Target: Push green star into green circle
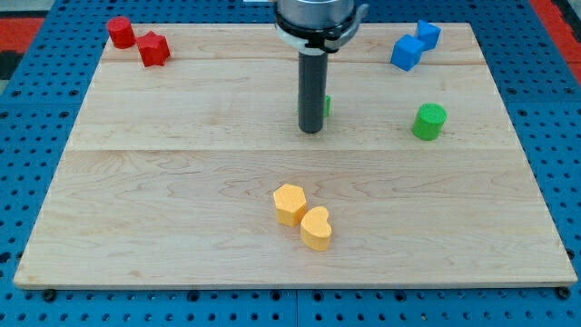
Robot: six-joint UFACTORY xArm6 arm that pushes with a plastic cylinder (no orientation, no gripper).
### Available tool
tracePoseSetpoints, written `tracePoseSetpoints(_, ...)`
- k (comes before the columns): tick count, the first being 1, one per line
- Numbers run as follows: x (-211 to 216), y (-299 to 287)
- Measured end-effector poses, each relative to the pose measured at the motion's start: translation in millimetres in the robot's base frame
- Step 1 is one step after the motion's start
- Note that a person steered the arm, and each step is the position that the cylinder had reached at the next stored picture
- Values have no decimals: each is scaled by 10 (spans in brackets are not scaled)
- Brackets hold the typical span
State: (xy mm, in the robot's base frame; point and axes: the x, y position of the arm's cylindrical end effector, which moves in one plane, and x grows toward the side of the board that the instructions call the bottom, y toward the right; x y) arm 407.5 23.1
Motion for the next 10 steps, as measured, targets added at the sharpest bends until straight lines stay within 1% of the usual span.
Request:
tracePoseSetpoints(1, -90, -484)
tracePoseSetpoints(2, -223, -502)
tracePoseSetpoints(3, -310, 284)
tracePoseSetpoints(4, -320, 689)
tracePoseSetpoints(5, -757, 680)
tracePoseSetpoints(6, -1051, 692)
tracePoseSetpoints(7, -989, 977)
tracePoseSetpoints(8, -694, 1054)
tracePoseSetpoints(9, -547, 1054)
tracePoseSetpoints(10, -564, 1132)
